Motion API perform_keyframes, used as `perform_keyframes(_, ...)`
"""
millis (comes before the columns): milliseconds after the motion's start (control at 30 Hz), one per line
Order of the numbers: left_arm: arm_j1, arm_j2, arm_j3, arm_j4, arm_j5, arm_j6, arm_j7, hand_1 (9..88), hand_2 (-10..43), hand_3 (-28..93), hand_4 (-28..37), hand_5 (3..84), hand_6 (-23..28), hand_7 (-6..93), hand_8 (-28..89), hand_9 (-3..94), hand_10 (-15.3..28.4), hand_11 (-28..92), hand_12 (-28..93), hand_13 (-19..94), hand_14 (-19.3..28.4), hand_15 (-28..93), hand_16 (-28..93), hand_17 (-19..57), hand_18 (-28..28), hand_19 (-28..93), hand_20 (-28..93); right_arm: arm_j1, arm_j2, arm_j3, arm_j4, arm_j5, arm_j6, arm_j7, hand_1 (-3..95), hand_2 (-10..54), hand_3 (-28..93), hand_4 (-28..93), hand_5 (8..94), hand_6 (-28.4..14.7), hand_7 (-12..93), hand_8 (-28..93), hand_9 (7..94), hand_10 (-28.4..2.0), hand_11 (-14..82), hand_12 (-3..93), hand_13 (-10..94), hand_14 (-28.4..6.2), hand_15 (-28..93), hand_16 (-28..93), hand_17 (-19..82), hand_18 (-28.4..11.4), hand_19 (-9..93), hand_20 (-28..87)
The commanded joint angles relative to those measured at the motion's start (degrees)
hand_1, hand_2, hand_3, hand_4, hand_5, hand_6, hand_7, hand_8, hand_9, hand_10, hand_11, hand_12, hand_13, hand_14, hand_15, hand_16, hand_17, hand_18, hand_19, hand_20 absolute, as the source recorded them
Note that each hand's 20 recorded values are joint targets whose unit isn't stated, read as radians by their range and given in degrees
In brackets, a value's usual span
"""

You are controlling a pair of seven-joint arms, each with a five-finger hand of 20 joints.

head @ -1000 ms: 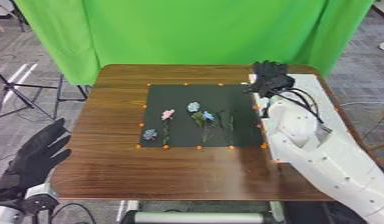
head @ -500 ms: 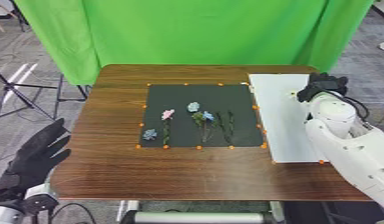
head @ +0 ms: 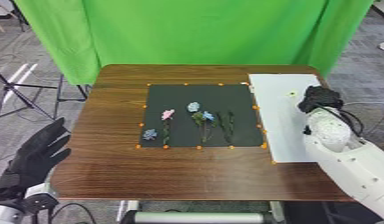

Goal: Arrange flowers

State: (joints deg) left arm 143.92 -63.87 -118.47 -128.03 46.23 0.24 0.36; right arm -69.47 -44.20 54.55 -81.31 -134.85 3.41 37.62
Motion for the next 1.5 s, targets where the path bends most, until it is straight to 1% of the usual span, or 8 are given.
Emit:
perform_keyframes(33, 0.7, -0.36, -0.34, -0.32, -0.13, -0.01, 0.07, 25.2, -1.4, 69, -26.9, 21.3, 0.6, 18.1, -10, 16.0, 8.4, 10, 20, 11, 10.8, 13, 9, -12.4, 16.7, 34, 10, -3.3, -0.1, 1.5, -8.0, -1.6, 6.1, -5.5, 49.9, -9.1, 83, -28, 70.5, 1.1, 47, -4, 85.1, -5.8, 17.6, 47.5, 84, 0.0, 44, 34, 32, -19.0, 80, 49)
perform_keyframes(200, 0.1, -0.13, 0.22, -0.09, -0.24, -0.07, -0.22, 25.2, -1.3, 69, -26.8, 21.4, 0.6, 18.2, -10, 15.9, 8.4, 10, 20, 11, 10.8, 13, 9, -12.4, 16.7, 33, 10, -1.3, -3.1, -1.8, -13.4, -3.4, 6.7, -12.9, 49.7, -9.4, 84, -28, 71.4, 1.2, 47, -4, 85.9, -5.9, 17.8, 48.1, 85, -0.1, 44, 35, 32, -19.0, 80, 49)
perform_keyframes(467, -0.5, 0.08, 0.61, 0.02, -0.14, -0.2, -0.64, 25.2, -1.2, 69, -26.9, 21.3, 0.6, 18.2, -10, 15.9, 8.4, 10, 21, 11, 10.8, 13, 9, -12.5, 16.7, 34, 10, 4.6, -8.4, -8.6, -11.4, -3.6, 5.5, -20.1, 49.1, -9.5, 84, -28, 71.5, 2.2, 47, -5, 86.0, -5.4, 16.7, 47.8, 84, 0.5, 44, 37, 31, -18.4, 79, 49)
perform_keyframes(767, -0.6, 0.23, 0.76, 0.1, -0.07, -0.03, -0.74, 25.2, -1.2, 69, -26.9, 21.4, 0.7, 18.0, -10, 16.0, 8.5, 10, 20, 11, 10.8, 13, 9, -12.5, 16.7, 34, 10, 9.0, -9.4, -15.1, -5.6, -10.9, 5.7, -20.4, 49.0, -9.5, 82, -28, 70.5, 2.7, 48, -6, 85.6, -5.0, 15.5, 47.7, 81, 0.2, 44, 38, 29, -18.0, 78, 50)
perform_keyframes(900, 0.0, 0.18, 0.56, -0.1, -0.31, 0.17, -0.57, 25.4, -1.1, 69, -27.0, 21.4, 0.7, 17.9, -10, 16.0, 8.5, 10, 20, 11, 10.9, 13, 9, -12.5, 16.8, 34, 10, 9.2, -9.4, -15.4, -4.5, -11.0, 5.3, -19.6, 49.6, -9.5, 81, -28, 70.0, 3.2, 48, -6, 85.5, -4.7, 15.5, 47.9, 81, 0.2, 45, 38, 28, -17.8, 78, 50)
perform_keyframes(1033, -0.2, 0.3, 0.45, 0.13, -0.38, -0.12, -0.9, 25.4, -1.1, 69, -26.9, 21.4, 0.7, 17.9, -10, 16.0, 8.5, 10, 20, 11, 10.8, 13, 9, -12.5, 16.8, 34, 10, 9.5, -9.6, -16.0, -3.8, -11.8, 4.6, -19.3, 49.7, -9.5, 81, -28, 68.9, 3.7, 49, -6, 84.3, -4.8, 15.0, 48.1, 79, 0.4, 46, 39, 27, -17.6, 77, 50)
perform_keyframes(1300, -0.3, 1.11, 0.65, 0.31, -0.52, -0.01, -0.81, 25.4, -0.9, 69, -26.9, 21.4, 0.7, 18.0, -10, 15.9, 8.3, 10, 20, 11, 10.8, 13, 9, -12.5, 16.7, 34, 10, 9.4, -9.8, -16.3, -4.3, -11.5, 2.3, -20.2, 44.7, -9.5, 78, -28, 59.4, 3.7, 50, -7, 74.9, -5.3, 16.1, 46.5, 69, -0.9, 52, 37, 23, -17.3, 75, 51)
perform_keyframes(1500, -0.6, 1.19, 0.56, 0.46, -0.49, -0.29, -1.1, 25.4, -0.9, 69, -26.9, 21.4, 0.7, 18.1, -10, 15.9, 8.4, 10, 20, 11, 10.8, 13, 9, -12.5, 16.7, 34, 10, 8.9, -9.9, -16.2, -4.1, -12.1, -0.1, -20.0, 41.4, -9.5, 78, -28, 56.8, 3.5, 49, -7, 69.1, -6.0, 24.6, 39.0, 65, -2.1, 55, 33, 21, -17.5, 74, 51)
